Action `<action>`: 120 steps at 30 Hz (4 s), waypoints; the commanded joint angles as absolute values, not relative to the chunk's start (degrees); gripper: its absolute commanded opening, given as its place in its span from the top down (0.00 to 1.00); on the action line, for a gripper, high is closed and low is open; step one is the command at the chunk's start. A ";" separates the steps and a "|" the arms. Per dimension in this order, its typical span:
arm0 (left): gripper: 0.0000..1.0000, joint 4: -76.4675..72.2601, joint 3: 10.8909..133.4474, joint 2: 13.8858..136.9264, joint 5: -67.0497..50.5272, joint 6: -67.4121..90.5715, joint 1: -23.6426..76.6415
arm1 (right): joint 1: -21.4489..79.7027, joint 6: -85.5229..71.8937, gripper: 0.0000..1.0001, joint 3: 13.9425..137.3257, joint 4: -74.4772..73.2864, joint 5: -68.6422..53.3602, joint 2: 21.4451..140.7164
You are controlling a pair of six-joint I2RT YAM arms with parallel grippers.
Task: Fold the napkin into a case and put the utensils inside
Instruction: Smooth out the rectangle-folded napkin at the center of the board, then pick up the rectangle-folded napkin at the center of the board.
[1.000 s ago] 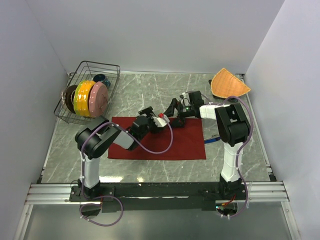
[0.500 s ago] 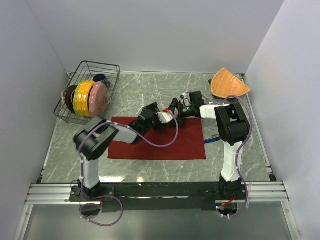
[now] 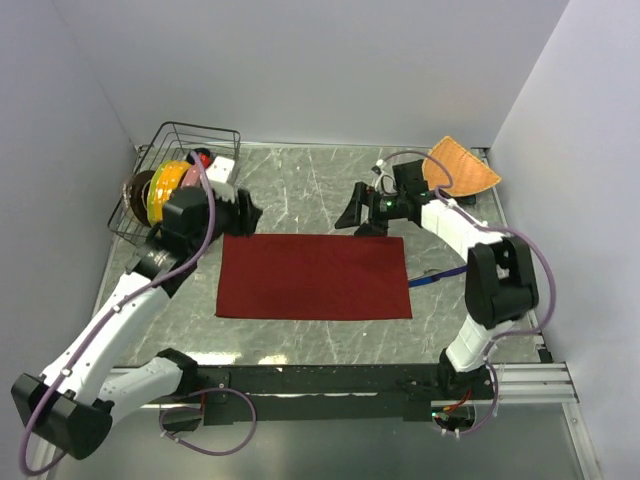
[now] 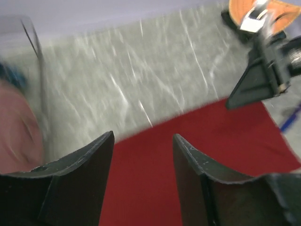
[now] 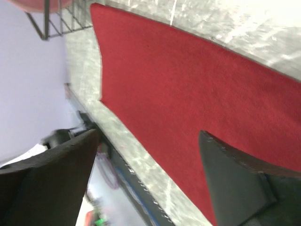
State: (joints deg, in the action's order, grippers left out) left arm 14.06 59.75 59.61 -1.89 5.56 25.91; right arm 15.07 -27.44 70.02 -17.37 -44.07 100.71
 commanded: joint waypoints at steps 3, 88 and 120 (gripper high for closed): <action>0.38 31.45 50.90 59.76 5.43 31.52 23.73 | 14.07 -17.50 0.16 65.93 -32.68 -32.62 95.10; 0.99 32.43 51.34 74.18 4.48 29.71 19.00 | 4.57 -11.95 0.47 67.41 -46.32 -21.53 103.36; 0.25 37.44 48.78 72.16 10.64 35.95 12.75 | 9.58 -13.01 0.53 53.70 -47.37 -20.13 93.51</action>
State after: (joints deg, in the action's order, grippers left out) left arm 37.63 49.08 74.46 10.74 34.26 13.08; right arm 9.06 -12.21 52.90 -48.34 -20.23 90.52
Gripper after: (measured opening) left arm 0.747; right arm 0.494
